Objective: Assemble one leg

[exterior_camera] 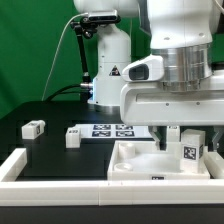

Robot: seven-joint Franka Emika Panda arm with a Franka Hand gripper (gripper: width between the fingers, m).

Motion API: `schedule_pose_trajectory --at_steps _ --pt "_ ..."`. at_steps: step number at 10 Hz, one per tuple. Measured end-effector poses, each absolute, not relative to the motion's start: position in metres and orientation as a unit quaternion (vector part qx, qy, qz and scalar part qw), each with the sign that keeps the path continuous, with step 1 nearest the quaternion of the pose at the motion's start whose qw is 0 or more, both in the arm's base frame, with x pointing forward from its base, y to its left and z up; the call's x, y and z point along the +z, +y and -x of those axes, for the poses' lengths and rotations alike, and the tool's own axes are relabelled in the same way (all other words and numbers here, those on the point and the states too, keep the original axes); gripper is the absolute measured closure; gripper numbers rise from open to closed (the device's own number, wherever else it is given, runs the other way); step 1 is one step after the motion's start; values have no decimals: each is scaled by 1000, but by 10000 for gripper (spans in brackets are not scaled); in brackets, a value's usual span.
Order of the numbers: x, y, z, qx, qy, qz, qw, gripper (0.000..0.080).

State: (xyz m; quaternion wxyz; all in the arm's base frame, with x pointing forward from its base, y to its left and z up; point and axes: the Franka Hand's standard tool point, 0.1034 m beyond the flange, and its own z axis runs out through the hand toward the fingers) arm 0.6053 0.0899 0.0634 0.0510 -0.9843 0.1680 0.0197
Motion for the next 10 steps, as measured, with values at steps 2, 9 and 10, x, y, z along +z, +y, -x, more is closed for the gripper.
schedule_pose_trajectory --at_steps 2,9,10 --pt "68 96 -605 19 169 984 53 151" --pt "76 101 -628 2 166 985 56 690" --pt "75 101 -628 2 166 985 56 690"
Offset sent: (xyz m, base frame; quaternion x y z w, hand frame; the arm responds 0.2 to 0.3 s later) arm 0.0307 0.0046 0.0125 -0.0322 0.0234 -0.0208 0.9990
